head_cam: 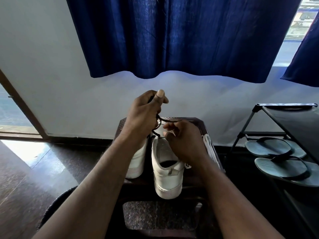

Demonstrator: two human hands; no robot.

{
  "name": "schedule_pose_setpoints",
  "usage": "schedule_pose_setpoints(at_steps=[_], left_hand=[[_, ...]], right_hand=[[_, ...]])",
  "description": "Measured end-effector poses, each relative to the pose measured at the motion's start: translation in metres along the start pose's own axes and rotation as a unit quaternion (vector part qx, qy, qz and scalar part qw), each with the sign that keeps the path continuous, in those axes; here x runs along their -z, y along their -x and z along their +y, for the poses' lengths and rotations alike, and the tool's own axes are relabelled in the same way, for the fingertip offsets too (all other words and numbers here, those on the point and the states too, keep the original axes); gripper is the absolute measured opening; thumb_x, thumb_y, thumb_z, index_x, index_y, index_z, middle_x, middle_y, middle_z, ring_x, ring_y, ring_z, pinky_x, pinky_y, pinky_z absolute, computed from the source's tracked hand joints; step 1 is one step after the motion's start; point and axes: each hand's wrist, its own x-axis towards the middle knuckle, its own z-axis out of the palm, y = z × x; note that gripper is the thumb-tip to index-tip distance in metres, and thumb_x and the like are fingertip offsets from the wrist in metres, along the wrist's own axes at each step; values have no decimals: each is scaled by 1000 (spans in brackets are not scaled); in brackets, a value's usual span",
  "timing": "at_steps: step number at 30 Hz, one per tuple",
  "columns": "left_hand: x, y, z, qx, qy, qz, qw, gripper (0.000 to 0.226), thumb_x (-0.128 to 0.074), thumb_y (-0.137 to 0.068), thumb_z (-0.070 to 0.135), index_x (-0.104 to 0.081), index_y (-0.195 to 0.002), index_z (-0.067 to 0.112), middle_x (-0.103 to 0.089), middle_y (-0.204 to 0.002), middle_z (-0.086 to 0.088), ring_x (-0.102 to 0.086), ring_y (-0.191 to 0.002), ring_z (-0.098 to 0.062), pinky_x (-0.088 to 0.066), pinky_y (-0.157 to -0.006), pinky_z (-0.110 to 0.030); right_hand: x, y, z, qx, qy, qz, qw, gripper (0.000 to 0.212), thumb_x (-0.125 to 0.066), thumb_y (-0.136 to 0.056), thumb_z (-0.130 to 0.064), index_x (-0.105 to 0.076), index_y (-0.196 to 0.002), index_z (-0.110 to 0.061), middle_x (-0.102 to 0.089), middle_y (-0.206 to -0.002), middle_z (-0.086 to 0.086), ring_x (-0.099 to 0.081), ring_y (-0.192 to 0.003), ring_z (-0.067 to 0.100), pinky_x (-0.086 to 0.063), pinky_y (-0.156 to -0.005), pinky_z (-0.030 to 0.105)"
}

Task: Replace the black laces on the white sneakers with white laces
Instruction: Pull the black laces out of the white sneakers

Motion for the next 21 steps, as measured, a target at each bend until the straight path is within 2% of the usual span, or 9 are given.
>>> schedule_pose_setpoints(at_steps=[2, 4, 6, 9, 11, 14, 16, 18, 21], left_hand=[[-6, 4, 0, -2, -17, -6, 1000, 36, -52, -107, 43, -65, -83, 20, -44, -67, 1, -42, -57, -12, -36, -51, -28], [-9, 7, -1, -7, -24, -14, 1000, 36, -51, -107, 43, -64, -84, 19, -56, -76, -4, -54, -68, -14, -46, -59, -28], [-8, 7, 1, -13, 10, -1, 1000, 34, -51, -108, 40, -63, -87, 15, -60, -75, -5, -59, -69, -17, -48, -62, -30], [1, 3, 4, -23, 73, 65, 995, 33, -48, -111, 34, -58, -89, 12, -43, -58, 7, -40, -51, -12, -34, -50, -29], [7, 0, 5, -24, 115, 98, 988, 33, -47, -111, 33, -58, -88, 13, -37, -58, 9, -31, -49, -8, -27, -46, -25], [16, -3, 3, -35, 122, 120, 985, 32, -50, -110, 36, -59, -87, 15, -37, -63, 8, -29, -51, -7, -27, -47, -23], [20, -8, -3, -65, 66, 125, 988, 27, -56, -106, 39, -59, -88, 20, -38, -68, 8, -30, -55, -8, -29, -50, -27], [23, -12, -11, -122, -75, 115, 983, 14, -64, -99, 36, -58, -90, 27, -43, -73, 14, -35, -60, -6, -32, -58, -29], [29, -12, -24, -165, -331, 52, 928, 8, -68, -96, 24, -64, -103, 25, -49, -99, 10, -50, -82, 1, -39, -76, -14]], right_hand=[[-2, -2, -2, 30, -53, -50, 997, 21, -68, -88, -12, -73, -98, -30, -73, -101, -11, -66, -98, 5, -53, -93, 30], [-4, -1, -5, 70, -86, -78, 991, 26, -62, -89, -4, -71, -87, -28, -72, -95, -11, -65, -93, 4, -52, -86, 26], [-8, -2, -4, 94, -73, -74, 990, 27, -60, -88, 2, -73, -83, -22, -73, -92, -8, -65, -90, 4, -48, -79, 21], [-10, -5, -3, 65, -16, -72, 995, 22, -61, -90, -1, -74, -84, -18, -71, -91, -11, -61, -85, 1, -42, -74, 11], [-11, -5, -4, 49, 0, -63, 997, 20, -58, -95, -4, -70, -84, -16, -71, -89, -8, -59, -84, 3, -41, -70, 16], [-12, -1, -6, 31, -50, -24, 998, 24, -52, -101, -7, -63, -84, -20, -73, -88, -8, -63, -85, 5, -46, -77, 25], [-14, 2, -8, 21, -90, 11, 996, 28, -47, -103, -6, -57, -82, -22, -73, -83, -12, -64, -85, 5, -48, -81, 27], [-17, 4, -9, 31, -93, 51, 994, 26, -45, -100, -7, -52, -82, -24, -70, -78, -10, -63, -81, 8, -48, -78, 31], [-21, 6, -7, 62, -83, 127, 986, 15, -40, -89, -15, -51, -89, -26, -65, -81, -4, -59, -80, 20, -45, -70, 39]])
